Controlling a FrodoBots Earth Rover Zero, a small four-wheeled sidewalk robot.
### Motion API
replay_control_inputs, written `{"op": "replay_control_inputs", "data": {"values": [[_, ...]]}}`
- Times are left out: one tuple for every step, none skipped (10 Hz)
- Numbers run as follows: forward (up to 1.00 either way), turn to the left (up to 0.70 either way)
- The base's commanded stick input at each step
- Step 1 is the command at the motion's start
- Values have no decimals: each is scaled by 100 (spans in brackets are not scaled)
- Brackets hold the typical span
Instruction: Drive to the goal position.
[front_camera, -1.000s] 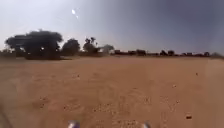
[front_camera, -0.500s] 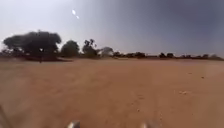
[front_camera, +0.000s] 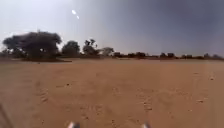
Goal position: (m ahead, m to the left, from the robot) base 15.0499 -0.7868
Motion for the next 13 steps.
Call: {"op": "replay_control_inputs", "data": {"values": [[70,0],[70,0],[70,0],[70,0],[70,0],[70,0],[70,0],[70,0],[70,0],[70,0],[70,0],[70,0],[70,0]]}}
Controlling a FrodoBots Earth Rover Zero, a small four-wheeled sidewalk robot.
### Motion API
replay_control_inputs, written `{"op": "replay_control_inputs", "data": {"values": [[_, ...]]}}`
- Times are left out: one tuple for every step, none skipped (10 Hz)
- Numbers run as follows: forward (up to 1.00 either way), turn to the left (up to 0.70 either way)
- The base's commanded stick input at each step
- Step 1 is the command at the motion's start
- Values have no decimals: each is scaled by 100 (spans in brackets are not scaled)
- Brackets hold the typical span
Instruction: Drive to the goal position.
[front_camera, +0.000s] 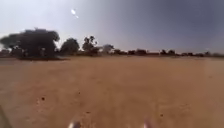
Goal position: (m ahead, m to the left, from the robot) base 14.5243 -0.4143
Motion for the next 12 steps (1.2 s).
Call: {"op": "replay_control_inputs", "data": {"values": [[70,0],[70,-8],[70,-20],[70,-32],[70,-9],[70,-3],[70,0],[70,0],[70,0],[70,0],[70,0],[70,0]]}}
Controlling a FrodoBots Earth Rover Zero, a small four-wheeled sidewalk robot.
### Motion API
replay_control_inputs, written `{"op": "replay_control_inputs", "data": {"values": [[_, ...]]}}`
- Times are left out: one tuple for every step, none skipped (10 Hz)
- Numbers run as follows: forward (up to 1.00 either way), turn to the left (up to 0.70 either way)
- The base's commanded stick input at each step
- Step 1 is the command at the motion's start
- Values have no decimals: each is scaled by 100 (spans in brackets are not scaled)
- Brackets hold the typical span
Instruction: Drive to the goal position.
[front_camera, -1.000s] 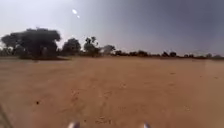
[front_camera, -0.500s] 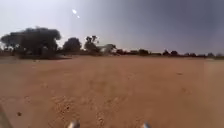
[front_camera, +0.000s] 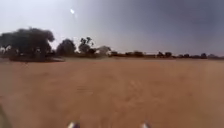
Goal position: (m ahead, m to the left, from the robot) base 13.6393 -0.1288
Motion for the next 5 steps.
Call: {"op": "replay_control_inputs", "data": {"values": [[70,0],[70,0],[70,0],[70,0],[70,0]]}}
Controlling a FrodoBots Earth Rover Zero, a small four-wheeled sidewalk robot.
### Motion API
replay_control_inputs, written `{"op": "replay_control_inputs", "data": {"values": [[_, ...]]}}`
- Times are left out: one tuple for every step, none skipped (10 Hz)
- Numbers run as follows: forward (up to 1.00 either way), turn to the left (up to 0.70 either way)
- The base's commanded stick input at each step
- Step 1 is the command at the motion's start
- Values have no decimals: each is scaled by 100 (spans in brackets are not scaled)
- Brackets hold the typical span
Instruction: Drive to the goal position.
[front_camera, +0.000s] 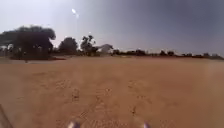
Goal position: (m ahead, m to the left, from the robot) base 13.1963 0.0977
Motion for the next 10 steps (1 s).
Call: {"op": "replay_control_inputs", "data": {"values": [[70,0],[70,0],[70,0],[70,0],[70,0],[70,0],[70,-12],[70,-22],[70,-28],[70,-15]]}}
